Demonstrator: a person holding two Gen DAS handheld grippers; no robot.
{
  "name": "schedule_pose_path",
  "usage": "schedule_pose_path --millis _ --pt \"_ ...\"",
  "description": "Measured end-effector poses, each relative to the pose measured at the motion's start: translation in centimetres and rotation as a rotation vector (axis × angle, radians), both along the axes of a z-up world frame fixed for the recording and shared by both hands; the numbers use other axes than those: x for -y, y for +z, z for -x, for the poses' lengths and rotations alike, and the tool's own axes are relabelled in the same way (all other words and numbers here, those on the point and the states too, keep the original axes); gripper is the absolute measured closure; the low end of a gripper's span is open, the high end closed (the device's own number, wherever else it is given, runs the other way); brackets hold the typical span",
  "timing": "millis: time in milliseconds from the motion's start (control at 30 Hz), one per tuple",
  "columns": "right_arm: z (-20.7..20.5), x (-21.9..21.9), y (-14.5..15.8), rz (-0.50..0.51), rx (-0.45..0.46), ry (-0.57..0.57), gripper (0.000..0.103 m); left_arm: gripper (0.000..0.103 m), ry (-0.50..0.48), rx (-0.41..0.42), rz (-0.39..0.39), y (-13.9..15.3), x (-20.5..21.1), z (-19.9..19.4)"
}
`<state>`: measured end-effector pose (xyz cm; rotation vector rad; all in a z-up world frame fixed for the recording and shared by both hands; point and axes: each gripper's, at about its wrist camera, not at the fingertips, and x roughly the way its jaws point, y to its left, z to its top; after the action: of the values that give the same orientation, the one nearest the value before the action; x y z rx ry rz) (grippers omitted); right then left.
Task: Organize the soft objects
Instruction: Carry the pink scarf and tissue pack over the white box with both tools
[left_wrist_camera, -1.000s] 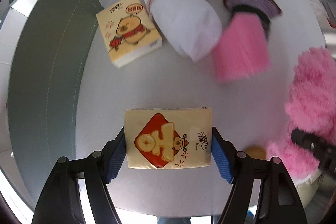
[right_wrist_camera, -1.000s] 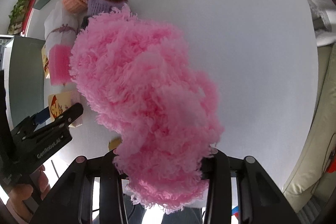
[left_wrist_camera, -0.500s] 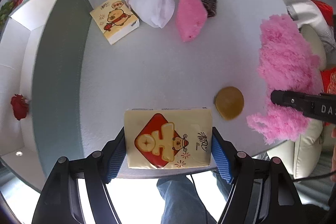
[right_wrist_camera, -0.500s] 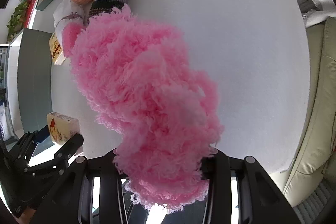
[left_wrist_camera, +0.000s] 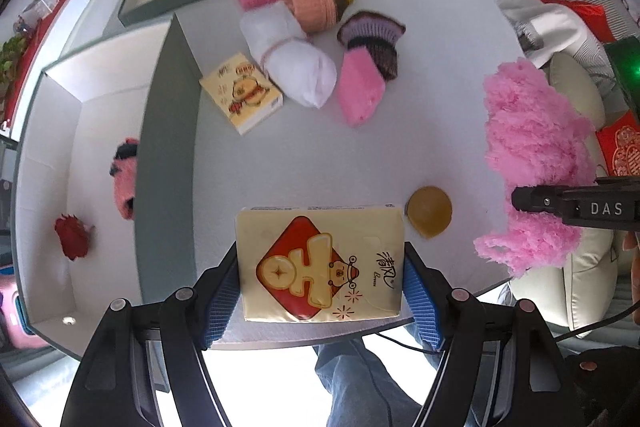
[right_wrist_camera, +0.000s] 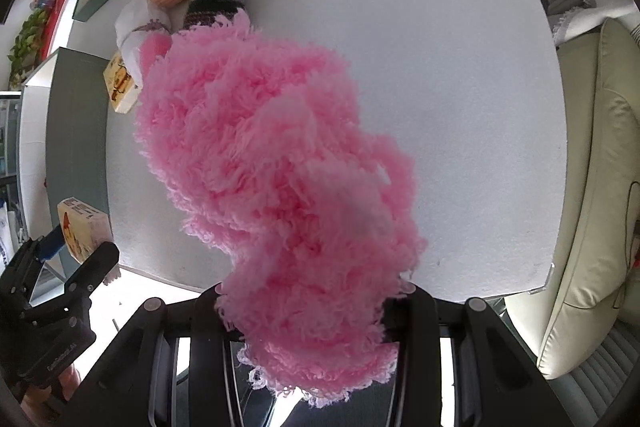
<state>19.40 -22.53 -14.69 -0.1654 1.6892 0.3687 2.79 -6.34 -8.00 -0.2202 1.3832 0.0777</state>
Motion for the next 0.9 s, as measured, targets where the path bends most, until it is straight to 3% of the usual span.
schedule_pose_path --millis 467,600,900 --pt "-1.8 -4.9 2.4 0.021 0.083 0.064 0.06 0.028 0.062 0.097 0.01 1.7 -3.6 1.6" --pt "-1.3 -6.7 1.9 0.029 0.095 0.087 0.06 0.028 0.093 0.115 0.012 2.0 -4.8 2.1" --pt "0.1 -8.8 3.9 0.033 0.12 0.152 0.06 0.028 0.187 0.159 0.033 3.1 -8.0 3.1"
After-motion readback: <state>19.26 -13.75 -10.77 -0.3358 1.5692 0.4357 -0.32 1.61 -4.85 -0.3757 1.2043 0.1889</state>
